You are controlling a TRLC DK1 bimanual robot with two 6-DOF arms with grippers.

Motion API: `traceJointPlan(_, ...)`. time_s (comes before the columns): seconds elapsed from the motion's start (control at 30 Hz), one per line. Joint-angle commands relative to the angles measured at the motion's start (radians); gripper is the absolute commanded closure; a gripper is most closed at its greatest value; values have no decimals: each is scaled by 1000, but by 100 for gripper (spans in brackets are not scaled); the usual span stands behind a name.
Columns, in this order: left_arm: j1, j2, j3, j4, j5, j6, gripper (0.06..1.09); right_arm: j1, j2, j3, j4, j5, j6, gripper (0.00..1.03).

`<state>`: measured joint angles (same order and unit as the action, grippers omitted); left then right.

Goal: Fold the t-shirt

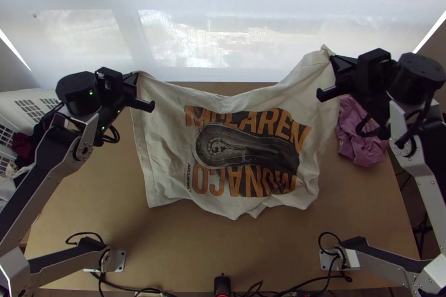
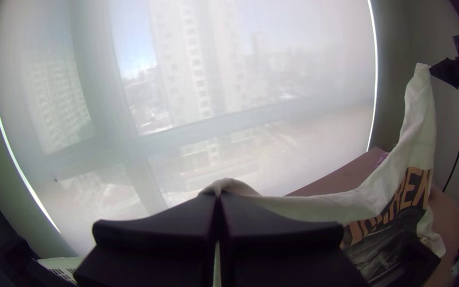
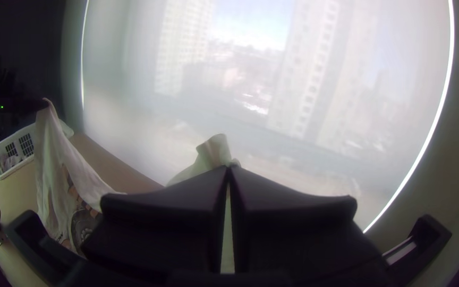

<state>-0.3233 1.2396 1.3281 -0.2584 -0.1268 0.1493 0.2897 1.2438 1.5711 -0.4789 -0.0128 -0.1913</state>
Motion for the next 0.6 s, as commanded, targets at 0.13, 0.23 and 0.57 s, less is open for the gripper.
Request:
traceJointPlan(0.13, 128, 271, -13, 228, 7, -1, 105, -17, 276, 18, 163, -10, -20, 100)
traceJointPlan(0.23, 142, 327, -13, 260, 7, -7, 105, -21, 356, 56, 184, -10, -20, 100)
traceJointPlan(0.57, 193, 471, -18, 387, -7, -37, 105, -52, 572, 188, 226, -10, -17, 100)
